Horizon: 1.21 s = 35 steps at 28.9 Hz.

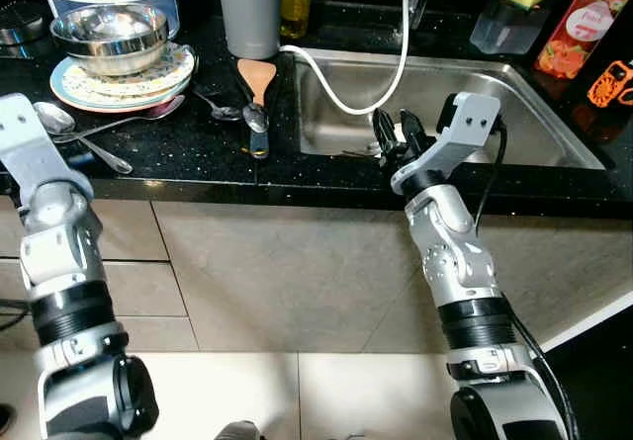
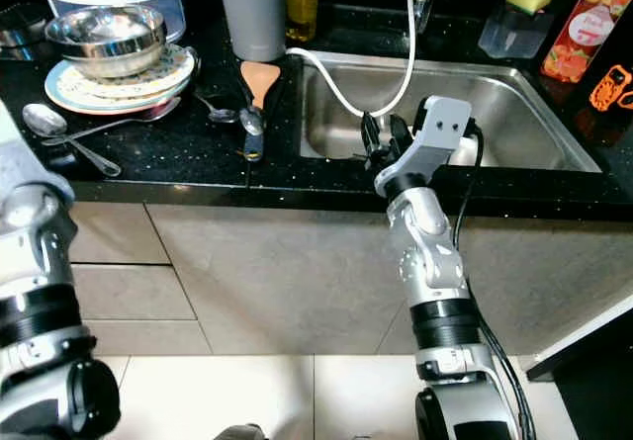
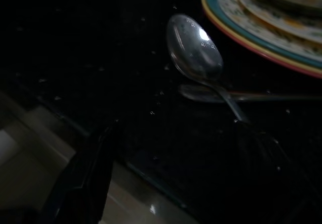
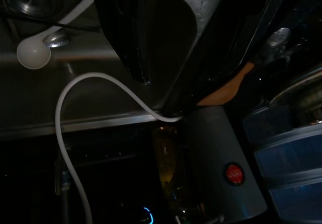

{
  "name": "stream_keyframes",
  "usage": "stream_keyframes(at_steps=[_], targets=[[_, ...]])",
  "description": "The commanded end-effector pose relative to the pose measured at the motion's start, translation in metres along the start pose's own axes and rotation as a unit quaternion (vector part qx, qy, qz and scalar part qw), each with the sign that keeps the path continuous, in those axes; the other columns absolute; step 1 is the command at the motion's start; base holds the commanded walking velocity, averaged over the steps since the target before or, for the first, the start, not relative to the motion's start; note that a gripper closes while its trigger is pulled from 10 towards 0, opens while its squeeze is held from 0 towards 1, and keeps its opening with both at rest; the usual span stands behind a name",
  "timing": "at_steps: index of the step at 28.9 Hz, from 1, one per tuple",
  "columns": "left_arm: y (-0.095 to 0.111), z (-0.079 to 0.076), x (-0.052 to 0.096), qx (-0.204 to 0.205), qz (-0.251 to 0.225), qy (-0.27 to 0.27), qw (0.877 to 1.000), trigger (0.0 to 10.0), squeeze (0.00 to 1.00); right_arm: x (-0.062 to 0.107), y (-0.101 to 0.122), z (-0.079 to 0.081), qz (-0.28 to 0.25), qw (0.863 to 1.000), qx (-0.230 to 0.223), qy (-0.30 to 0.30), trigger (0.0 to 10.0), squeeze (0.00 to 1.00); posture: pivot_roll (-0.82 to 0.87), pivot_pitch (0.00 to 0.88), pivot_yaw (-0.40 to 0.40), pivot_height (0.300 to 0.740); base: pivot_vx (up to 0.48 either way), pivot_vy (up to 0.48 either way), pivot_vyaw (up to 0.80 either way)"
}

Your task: Kitchen organization

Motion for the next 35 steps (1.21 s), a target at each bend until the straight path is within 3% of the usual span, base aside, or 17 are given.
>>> stream_keyframes(at_steps=[1,6,16,20,24,30,31,35], targets=[[-0.004,-0.003,-0.003,-0.015,0.015,-0.005,1.0,10.0,0.0,0.002,0.003,-0.007,0.001,1.0,0.003,-0.01,10.0,0.0,0.23,0.031,-0.081,0.74,0.0,0.0,0.0],[0.012,-0.008,-0.005,-0.031,-0.009,-0.011,0.999,10.0,0.0,0.008,0.007,-0.013,-0.003,1.0,0.006,-0.023,10.0,0.0,0.2,0.049,-0.059,0.74,0.0,0.0,0.0],[0.036,-0.034,-0.006,-0.028,-0.034,-0.037,0.998,10.0,0.0,0.018,0.008,-0.024,0.002,0.999,0.013,-0.043,10.0,0.0,0.16,0.073,-0.034,0.74,0.0,0.0,0.0],[0.01,-0.028,-0.017,-0.016,0.022,-0.022,0.999,10.0,0.0,0.021,0.008,-0.025,0.007,0.999,0.014,-0.046,10.0,0.0,0.15,0.079,-0.033,0.74,0.0,0.0,0.0],[-0.004,-0.025,-0.017,-0.025,0.051,-0.011,0.998,10.0,0.0,0.023,0.007,-0.025,0.011,0.999,0.015,-0.045,10.0,0.0,0.15,0.089,-0.034,0.74,0.0,0.0,0.0],[-0.01,-0.024,-0.011,-0.031,0.059,-0.005,0.998,10.0,0.0,0.025,0.006,-0.025,0.016,0.999,0.015,-0.045,10.0,0.0,0.14,0.093,-0.036,0.74,0.0,0.0,0.0],[-0.009,-0.02,-0.011,-0.035,0.053,0.008,0.998,10.0,0.0,0.026,0.006,-0.024,0.017,0.999,0.014,-0.044,10.0,0.0,0.14,0.091,-0.037,0.74,0.0,0.0,0.0],[0.026,-0.018,-0.007,-0.024,-0.041,0.02,0.999,10.0,0.0,0.024,0.007,-0.023,0.018,0.999,0.013,-0.043,10.0,0.0,0.14,0.09,-0.038,0.74,0.0,0.0,0.0]])
Point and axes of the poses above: a point about 5 cm out from each wrist's last joint towards the gripper, its own x axis pointing back from the gripper into the wrist, its own y axis along the axis of the wrist's last joint, z = x × y, the point moved 4 cm from there along -x, pointing out of the wrist towards the gripper, and after that the axes turned 7 degrees about x, right-handed, at the moved point
